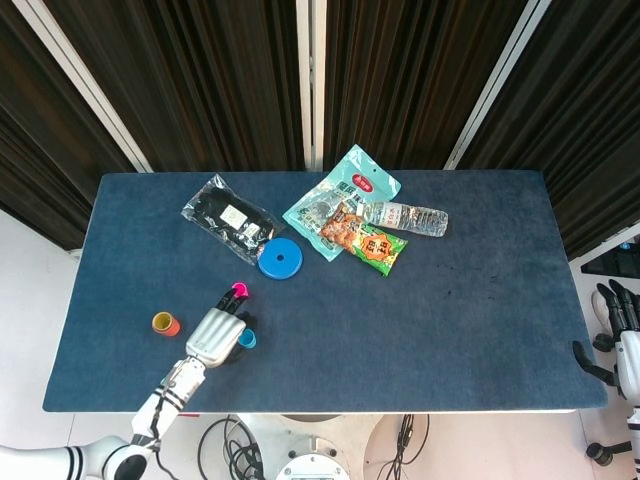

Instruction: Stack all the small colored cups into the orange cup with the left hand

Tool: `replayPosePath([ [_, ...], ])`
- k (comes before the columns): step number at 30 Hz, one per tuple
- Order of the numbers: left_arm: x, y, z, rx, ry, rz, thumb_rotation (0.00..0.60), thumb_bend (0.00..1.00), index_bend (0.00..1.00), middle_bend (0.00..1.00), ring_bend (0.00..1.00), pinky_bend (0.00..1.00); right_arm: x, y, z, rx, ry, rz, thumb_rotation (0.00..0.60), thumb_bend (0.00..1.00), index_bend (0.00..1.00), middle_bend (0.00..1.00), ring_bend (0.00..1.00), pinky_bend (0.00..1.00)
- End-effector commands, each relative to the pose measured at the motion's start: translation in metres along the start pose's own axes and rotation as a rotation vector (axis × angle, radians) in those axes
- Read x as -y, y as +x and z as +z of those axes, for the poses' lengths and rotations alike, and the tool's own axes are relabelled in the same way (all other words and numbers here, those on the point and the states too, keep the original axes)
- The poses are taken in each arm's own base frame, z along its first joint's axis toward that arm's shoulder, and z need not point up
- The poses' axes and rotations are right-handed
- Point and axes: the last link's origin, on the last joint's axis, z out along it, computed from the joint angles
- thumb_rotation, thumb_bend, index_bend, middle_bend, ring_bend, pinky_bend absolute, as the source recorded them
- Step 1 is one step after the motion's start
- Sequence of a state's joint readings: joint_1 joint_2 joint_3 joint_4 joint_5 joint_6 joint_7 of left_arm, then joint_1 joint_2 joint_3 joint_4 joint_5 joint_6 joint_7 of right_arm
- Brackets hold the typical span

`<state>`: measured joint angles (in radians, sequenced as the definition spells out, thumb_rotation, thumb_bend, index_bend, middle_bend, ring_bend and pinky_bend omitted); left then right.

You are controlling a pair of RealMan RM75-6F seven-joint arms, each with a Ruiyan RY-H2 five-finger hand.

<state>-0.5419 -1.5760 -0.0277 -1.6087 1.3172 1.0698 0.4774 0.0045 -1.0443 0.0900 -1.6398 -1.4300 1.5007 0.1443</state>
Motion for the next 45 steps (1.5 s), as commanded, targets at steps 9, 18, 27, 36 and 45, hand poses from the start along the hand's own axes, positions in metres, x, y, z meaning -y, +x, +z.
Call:
replayPosePath([
  [9, -0.001, 0.002, 0.004, -0.02, 0.007, -0.027, 0.6, 0.27, 0.53, 0.46, 0.13, 0.02, -0.002, -0.001, -0.001, 0.007, -0.008, -0.001, 0.6, 0.28, 0.0, 0.0, 0.0, 0.0],
  [18, 0.006, 0.035, -0.01, -0.113, 0.034, -0.013, 0.6, 0.27, 0.53, 0.48, 0.13, 0.02, 0.001, 0.0, 0.001, 0.004, 0.002, -0.002, 0.6, 0.28, 0.0, 0.0, 0.0, 0.0],
  [27, 0.068, 0.075, -0.056, -0.139, 0.259, 0.038, 0.6, 0.27, 0.53, 0.5, 0.15, 0.02, 0.011, 0.006, 0.003, -0.005, 0.04, -0.012, 0.6, 0.28, 0.0, 0.0, 0.0, 0.0],
  [36, 0.109, 0.069, -0.079, -0.037, 0.39, -0.016, 0.6, 0.27, 0.53, 0.52, 0.17, 0.0, 0.027, 0.008, 0.002, 0.0, 0.086, -0.019, 0.6, 0.28, 0.0, 0.0, 0.0, 0.0],
  [45, 0.114, 0.055, -0.071, -0.012, 0.381, -0.055, 0.6, 0.27, 0.53, 0.52, 0.17, 0.0, 0.027, 0.01, 0.002, -0.009, 0.071, -0.031, 0.6, 0.28, 0.0, 0.0, 0.0, 0.0],
])
